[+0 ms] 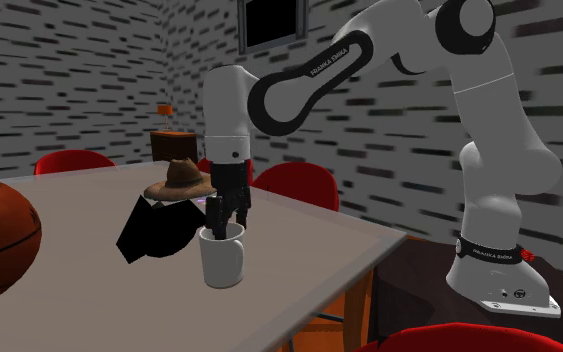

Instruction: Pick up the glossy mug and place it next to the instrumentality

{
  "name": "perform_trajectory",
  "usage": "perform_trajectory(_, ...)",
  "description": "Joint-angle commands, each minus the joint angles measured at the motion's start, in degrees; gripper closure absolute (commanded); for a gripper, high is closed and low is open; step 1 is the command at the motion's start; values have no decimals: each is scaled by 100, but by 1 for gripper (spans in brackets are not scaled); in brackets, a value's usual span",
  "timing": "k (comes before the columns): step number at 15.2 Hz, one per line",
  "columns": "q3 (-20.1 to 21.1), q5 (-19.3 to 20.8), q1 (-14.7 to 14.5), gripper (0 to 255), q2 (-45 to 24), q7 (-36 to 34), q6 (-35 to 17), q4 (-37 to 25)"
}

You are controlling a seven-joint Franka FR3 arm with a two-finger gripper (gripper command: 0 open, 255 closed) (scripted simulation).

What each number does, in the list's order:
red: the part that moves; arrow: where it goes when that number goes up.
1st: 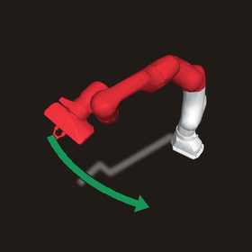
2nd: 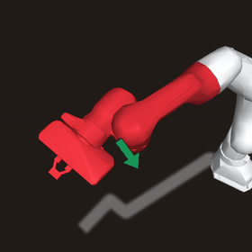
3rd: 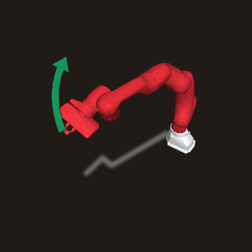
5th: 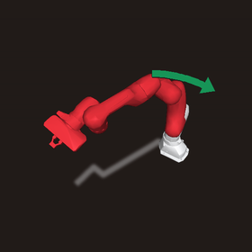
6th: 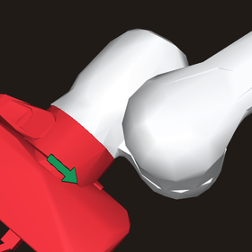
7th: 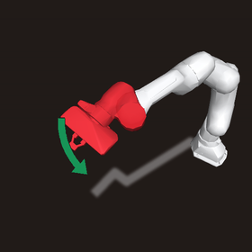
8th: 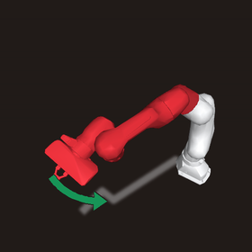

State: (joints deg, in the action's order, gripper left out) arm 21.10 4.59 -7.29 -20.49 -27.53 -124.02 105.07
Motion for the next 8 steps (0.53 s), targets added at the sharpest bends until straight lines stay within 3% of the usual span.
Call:
perform_trajectory(1, -1, 3, -2, 0, -6, -2, -11, 3)
perform_trajectory(5, -1, 3, -2, 0, -5, -2, -10, 3)
perform_trajectory(6, -1, 3, -2, 255, -5, -2, -10, 3)
perform_trajectory(8, -1, 3, -2, 255, -5, -2, -10, 3)
